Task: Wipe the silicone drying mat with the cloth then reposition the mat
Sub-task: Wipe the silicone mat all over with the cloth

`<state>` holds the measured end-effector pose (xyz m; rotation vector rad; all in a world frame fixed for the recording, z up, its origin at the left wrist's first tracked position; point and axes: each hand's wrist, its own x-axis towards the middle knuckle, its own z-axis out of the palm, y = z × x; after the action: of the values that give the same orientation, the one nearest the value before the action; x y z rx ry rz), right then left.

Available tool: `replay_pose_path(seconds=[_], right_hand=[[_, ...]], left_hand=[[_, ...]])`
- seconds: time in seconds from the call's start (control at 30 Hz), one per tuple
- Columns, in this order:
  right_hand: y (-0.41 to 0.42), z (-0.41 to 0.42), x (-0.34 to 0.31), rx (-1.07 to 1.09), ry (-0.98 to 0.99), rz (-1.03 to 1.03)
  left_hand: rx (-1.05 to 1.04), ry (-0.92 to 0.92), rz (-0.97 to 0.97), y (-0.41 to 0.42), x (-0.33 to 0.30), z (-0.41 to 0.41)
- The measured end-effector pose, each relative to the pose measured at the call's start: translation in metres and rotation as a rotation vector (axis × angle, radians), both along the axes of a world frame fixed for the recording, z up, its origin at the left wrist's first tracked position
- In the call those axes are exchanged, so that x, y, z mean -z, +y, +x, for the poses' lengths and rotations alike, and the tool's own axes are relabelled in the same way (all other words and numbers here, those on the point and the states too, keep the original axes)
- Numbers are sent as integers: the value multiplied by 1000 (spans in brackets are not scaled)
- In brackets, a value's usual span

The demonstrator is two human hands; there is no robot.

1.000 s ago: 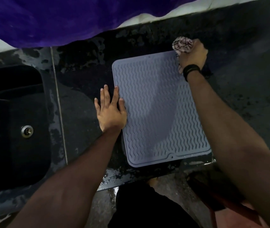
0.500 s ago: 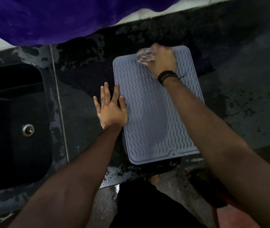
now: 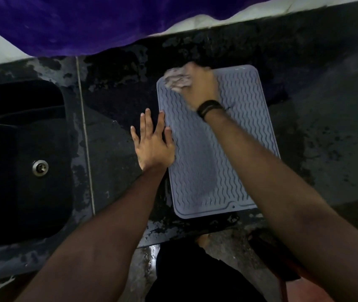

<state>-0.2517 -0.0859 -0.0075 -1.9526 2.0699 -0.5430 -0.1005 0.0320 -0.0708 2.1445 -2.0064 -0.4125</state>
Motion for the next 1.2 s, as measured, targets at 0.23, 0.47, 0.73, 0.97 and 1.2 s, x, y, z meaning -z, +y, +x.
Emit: replay_pose_path(seconds=[0.23, 0.47, 0.73, 0.97, 1.2], right_hand=[[-2, -17, 9, -101, 182, 44], [5, -150, 11, 260, 184, 46], [-5, -40, -6, 80, 107, -26], [18, 34, 11, -242, 144, 54], [93, -8, 14, -261, 51, 131]], left_hand=[[-9, 0, -5, 0, 1, 0], [-8, -1, -4, 1, 3, 0], [-4, 7, 5, 0, -2, -1], [-25, -31, 6, 0, 0, -2], [-16, -47, 14, 1, -3, -2]])
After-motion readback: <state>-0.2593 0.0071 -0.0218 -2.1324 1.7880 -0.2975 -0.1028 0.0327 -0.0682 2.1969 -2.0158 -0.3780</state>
